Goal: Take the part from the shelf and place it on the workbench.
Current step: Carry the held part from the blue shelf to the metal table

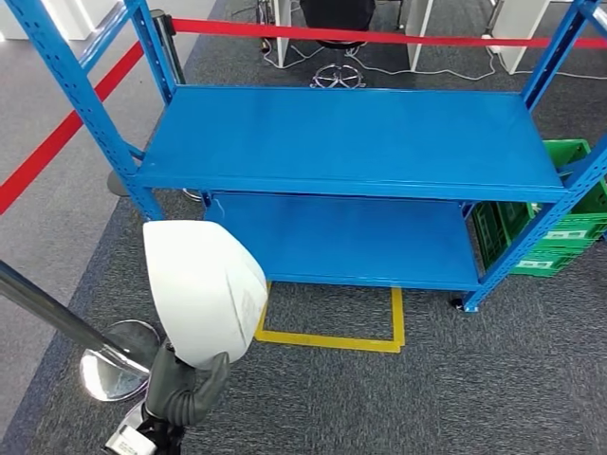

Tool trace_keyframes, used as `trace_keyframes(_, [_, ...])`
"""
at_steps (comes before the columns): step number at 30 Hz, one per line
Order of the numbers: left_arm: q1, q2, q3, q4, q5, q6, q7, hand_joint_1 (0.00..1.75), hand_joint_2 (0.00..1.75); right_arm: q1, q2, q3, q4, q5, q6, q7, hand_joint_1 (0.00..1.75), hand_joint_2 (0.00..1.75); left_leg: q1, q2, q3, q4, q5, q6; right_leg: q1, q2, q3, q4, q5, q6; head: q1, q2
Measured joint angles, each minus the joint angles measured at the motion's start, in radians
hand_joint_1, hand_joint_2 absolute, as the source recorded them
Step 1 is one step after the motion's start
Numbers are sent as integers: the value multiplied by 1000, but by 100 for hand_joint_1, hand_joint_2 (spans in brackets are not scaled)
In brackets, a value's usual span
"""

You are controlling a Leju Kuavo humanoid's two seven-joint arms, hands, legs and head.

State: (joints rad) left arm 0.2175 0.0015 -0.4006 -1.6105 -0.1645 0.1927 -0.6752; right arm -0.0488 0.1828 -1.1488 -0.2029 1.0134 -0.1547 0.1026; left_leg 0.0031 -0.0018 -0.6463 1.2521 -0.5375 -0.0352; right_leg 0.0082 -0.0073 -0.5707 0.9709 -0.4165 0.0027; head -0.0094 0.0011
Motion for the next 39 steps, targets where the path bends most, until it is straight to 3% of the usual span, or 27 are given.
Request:
trace_keyframes(2, [-14, -2, 0, 6, 0, 0, 0, 175, 175, -2, 0, -2, 0, -5, -1, -12, 0, 175, 5, 0, 91, -98, 46, -2, 1, 1, -36, 14, 19, 7, 0, 0])
trace_keyframes(4, [-33, -5, 0, 7, 3, -3, 0, 175, 175, -7, 0, -7, 0, -11, -2, -27, 0, 175, 6, -2, 186, -238, 28, 4, 3, 2, -61, 27, 38, 16, 1, 0])
trace_keyframes(5, [-41, -7, 1, 7, 5, -6, 0, 175, 175, -9, 0, -10, -1, -13, -2, -34, 0, 175, 4, -2, 208, -280, 15, 10, 3, 2, -70, 30, 50, 21, 2, 0])
trace_keyframes(7, [-49, -8, 3, 7, 13, -15, 0, 175, 175, -9, -1, -17, -1, -15, -3, -43, 0, 175, -1, -2, 199, -302, 19, 29, -3, 3, -84, 29, 69, 33, 2, 0])
trace_keyframes(8, [-50, -8, 5, 7, 16, -21, 0, 175, 175, -7, -1, -19, -1, -14, -3, -48, 0, 175, -3, -1, 188, -301, 30, 37, -6, 3, -92, 35, 56, 39, 3, 0])
trace_keyframes(9, [-50, -9, 8, 7, 19, -26, 0, 175, 175, -5, -1, -22, -1, -13, -3, -52, 0, 175, -3, 0, 178, -301, 41, 46, -8, 4, -100, 58, 24, 46, 4, 0])
trace_keyframes(10, [-50, -11, 11, 7, 21, -32, 0, 175, 175, -3, 0, -23, -1, -12, -3, -57, 0, 175, -2, 1, 166, -301, 53, 51, -9, 4, -111, 100, -27, 50, 6, 0])
trace_keyframes(12, [-49, -14, 21, 7, 26, -41, 0, 175, 175, -5, 1, -25, -1, -9, -1, -68, 0, 175, -4, 1, 140, -300, 77, 57, -10, 4, -133, 228, -127, 56, 11, 0])
trace_keyframes(13, [-48, -14, 27, 7, 28, -44, 0, 175, 175, -7, 1, -25, -1, -6, 1, -76, 0, 175, -5, 2, 124, -298, 89, 57, -9, 4, -136, 285, -147, 57, 12, 0])
trace_keyframes(14, [-47, -14, 32, 7, 30, -48, 0, 175, 175, -8, 1, -25, -1, -4, 4, -83, 0, 175, -6, 2, 106, -296, 101, 56, -9, 4, -128, 317, -142, 56, 12, 0])
trace_keyframes(15, [-47, -15, 37, 7, 31, -51, 0, 175, 175, -9, 1, -25, -1, -2, 6, -90, 0, 175, -6, 2, 89, -293, 112, 55, -9, 5, -104, 316, -117, 54, 12, 0])
trace_keyframes(17, [-44, -16, 45, 7, 32, -55, 0, 175, 175, -11, 1, -25, -1, 1, 10, -97, 0, 175, -7, 0, 59, -286, 132, 51, -8, 6, -9, 215, -71, 48, 13, 0])
trace_keyframes(19, [-42, -19, 51, 6, 33, -56, 0, 175, 175, -17, 1, -25, -1, 1, 12, -99, 0, 175, -9, -1, 43, -283, 152, 42, -7, 10, 99, 61, -86, 44, 11, 0])
trace_keyframes(20, [-42, -20, 54, 6, 33, -56, 0, 175, 175, -19, 1, -25, -1, 1, 12, -99, 0, 175, -9, 0, 39, -283, 162, 37, -4, 12, 127, 12, -101, 42, 11, 0])
trace_keyframes(22, [-41, -21, 57, 6, 33, -56, 0, 175, 175, -20, 1, -25, -1, 1, 14, -100, 0, 175, -8, 0, 33, -286, 180, 26, -3, 12, 123, -7, -97, 33, 12, 0])
trace_keyframes(23, [-39, -21, 58, 6, 33, -56, 0, 175, 175, -19, 1, -25, -1, 1, 15, -99, 0, 175, -7, 0, 27, -282, 173, 20, -3, 10, 114, -7, -88, 25, 12, 0])
trace_keyframes(24, [-38, -21, 60, 6, 33, -56, 0, 175, 175, -19, 1, -25, -1, 1, 15, -99, 0, 175, -6, 0, 17, -266, 146, 15, -5, 8, 104, -7, -77, 15, 10, 0])
trace_keyframes(25, [-37, -21, 62, 6, 33, -57, 0, 175, 175, -19, 1, -25, -1, 1, 15, -99, 0, 175, -6, 0, 4, -230, 101, 9, -6, 6, 91, -8, -64, 7, 8, 0])
trace_keyframes(27, [-37, -21, 64, 6, 33, -61, 0, 175, 175, -19, 1, -25, -1, 0, 20, -102, 0, 175, -4, 0, -26, -107, -4, 3, -6, 6, 61, -7, -38, -1, 5, 0])
trace_keyframes(28, [-37, -21, 66, 6, 33, -64, 0, 175, 175, -19, 1, -25, -1, 0, 26, -103, 0, 175, -3, 0, -36, -46, -30, 1, -5, 7, 45, -5, -27, -1, 5, 0])
trace_keyframes(29, [-37, -21, 68, 6, 32, -69, 0, 175, 175, -19, 1, -25, -1, 0, 35, -105, 0, 175, -3, 0, -37, -5, -30, 1, -4, 10, 29, -3, -16, -1, 5, 0])
trace_keyframes(30, [-37, -22, 70, 6, 31, -73, 0, 175, 175, -19, 0, -25, -1, 1, 46, -106, 0, 175, -4, 0, -25, 6, -7, 3, -4, 14, 12, 0, -5, 1, 5, 0])
trace_keyframes(32, [-37, -24, 75, 6, 28, -82, 0, 175, 175, -20, 0, -25, -1, 7, 65, -105, 0, 175, -4, -15, 47, -69, 53, 12, -3, 28, -18, 6, 13, 5, 5, 0])
trace_keyframes(33, [-37, -26, 78, 6, 25, -87, 0, 175, 175, -22, 0, -25, -1, 10, 70, -105, 0, 175, -4, -34, 100, -142, 64, 19, -2, 36, -31, 11, 20, 8, 5, 0])
trace_keyframes(35, [-37, -31, 87, 4, 11, -101, 0, 175, 175, -24, -1, -25, -1, 12, 76, -105, 0, 175, -4, -65, 183, -271, 43, 28, -1, 53, -52, 16, 39, 15, 5, 0])
trace_keyframes(37, [-34, -38, 97, 4, -4, -115, 0, 175, 175, -22, -2, -25, -1, 10, 80, -104, 0, 175, -4, -58, 200, -317, 29, 33, -2, 73, -68, 16, 60, 26, 6, 0])
trace_keyframes(39, [-33, -41, 104, 7, 4, -109, 0, 175, 175, -17, -3, -25, -1, 11, 83, -101, 0, 175, -1, -36, 190, -320, 39, 45, -3, 68, -88, 34, 48, 38, 9, 0])
